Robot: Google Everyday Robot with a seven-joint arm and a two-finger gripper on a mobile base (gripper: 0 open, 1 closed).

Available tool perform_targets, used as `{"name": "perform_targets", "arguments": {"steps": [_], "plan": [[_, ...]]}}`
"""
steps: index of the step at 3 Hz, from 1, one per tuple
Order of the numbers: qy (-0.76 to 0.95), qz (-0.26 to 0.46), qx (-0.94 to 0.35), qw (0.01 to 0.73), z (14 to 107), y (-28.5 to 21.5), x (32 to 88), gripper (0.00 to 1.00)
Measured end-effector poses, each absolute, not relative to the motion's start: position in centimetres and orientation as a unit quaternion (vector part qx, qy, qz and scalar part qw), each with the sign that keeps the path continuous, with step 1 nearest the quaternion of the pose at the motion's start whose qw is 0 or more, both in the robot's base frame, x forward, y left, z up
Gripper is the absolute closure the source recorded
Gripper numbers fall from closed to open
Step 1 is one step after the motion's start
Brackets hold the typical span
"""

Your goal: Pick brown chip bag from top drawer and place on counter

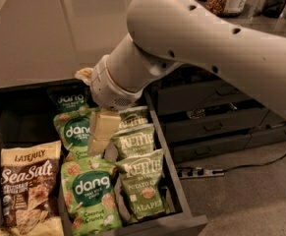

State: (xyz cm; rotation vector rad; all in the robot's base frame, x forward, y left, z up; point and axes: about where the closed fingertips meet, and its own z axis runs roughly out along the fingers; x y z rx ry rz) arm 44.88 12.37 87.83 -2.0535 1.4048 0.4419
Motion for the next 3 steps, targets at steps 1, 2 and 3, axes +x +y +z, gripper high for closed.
{"name": "perform_targets", "arguments": {"steps": [1, 2, 3], "plan": [[0.53, 0.167, -0.775, 0.302, 87.8, 12.4, 44.9, 0.0], [0.526, 0.172, -0.782, 0.287, 86.4, 13.9, 44.8, 0.0], [0.525, 0.203, -0.783, 0.265, 81.9, 17.3, 44.2, 0.0]]}}
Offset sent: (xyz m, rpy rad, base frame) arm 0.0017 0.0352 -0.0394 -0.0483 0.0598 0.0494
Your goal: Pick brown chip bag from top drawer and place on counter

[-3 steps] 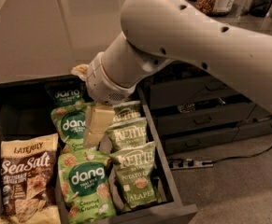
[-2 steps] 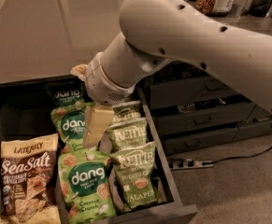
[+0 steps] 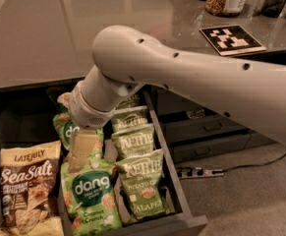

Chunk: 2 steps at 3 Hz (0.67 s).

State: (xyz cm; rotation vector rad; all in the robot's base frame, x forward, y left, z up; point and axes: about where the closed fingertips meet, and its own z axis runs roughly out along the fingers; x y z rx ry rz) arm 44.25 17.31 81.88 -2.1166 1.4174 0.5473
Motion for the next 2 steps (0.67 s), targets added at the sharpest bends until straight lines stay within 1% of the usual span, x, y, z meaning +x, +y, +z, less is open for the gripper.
{"name": "perform_targets", "arguments": {"steps": [1, 2], "plan": [[0.532, 0.193, -0.796, 0.215, 76.0, 19.8, 43.6, 0.0], [0.549, 0.135, -0.809, 0.16, 71.9, 19.8, 43.2, 0.0]]}}
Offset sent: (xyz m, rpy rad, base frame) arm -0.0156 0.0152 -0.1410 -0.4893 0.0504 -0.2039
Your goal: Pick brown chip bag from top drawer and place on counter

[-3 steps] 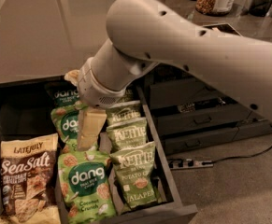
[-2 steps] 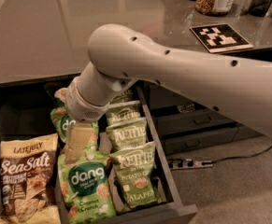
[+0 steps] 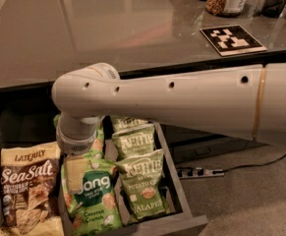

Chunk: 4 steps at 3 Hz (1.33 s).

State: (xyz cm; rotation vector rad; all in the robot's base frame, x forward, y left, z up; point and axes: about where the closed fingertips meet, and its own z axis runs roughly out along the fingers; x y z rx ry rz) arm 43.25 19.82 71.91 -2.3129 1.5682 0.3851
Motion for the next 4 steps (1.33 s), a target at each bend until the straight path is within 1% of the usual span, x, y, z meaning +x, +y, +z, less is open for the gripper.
{"name": "perform_targets", "arguments": {"steps": [2, 3, 4], "plan": [[0.57, 0.128, -0.797, 0.154, 71.7, 20.2, 43.3, 0.0], [0.55, 0.152, -0.808, 0.146, 70.0, 23.4, 43.1, 0.0], [0.52, 0.179, -0.821, 0.151, 67.4, 27.7, 42.8, 0.0]]}}
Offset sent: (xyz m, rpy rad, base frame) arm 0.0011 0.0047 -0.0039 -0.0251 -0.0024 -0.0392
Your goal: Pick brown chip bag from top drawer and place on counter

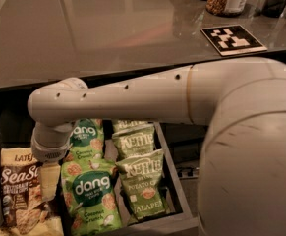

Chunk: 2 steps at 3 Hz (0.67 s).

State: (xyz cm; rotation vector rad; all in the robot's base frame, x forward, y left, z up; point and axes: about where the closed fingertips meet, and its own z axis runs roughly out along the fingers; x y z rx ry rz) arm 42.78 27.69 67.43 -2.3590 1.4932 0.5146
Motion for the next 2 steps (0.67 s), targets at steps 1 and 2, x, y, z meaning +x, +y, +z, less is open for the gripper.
{"name": "perform_targets", "arguments": {"steps": [1, 2], "plan": [[0.499, 0.192, -0.83, 0.157, 65.35, 30.68, 42.6, 0.0], [0.499, 0.192, -0.83, 0.157, 65.3, 30.73, 42.56, 0.0]]}}
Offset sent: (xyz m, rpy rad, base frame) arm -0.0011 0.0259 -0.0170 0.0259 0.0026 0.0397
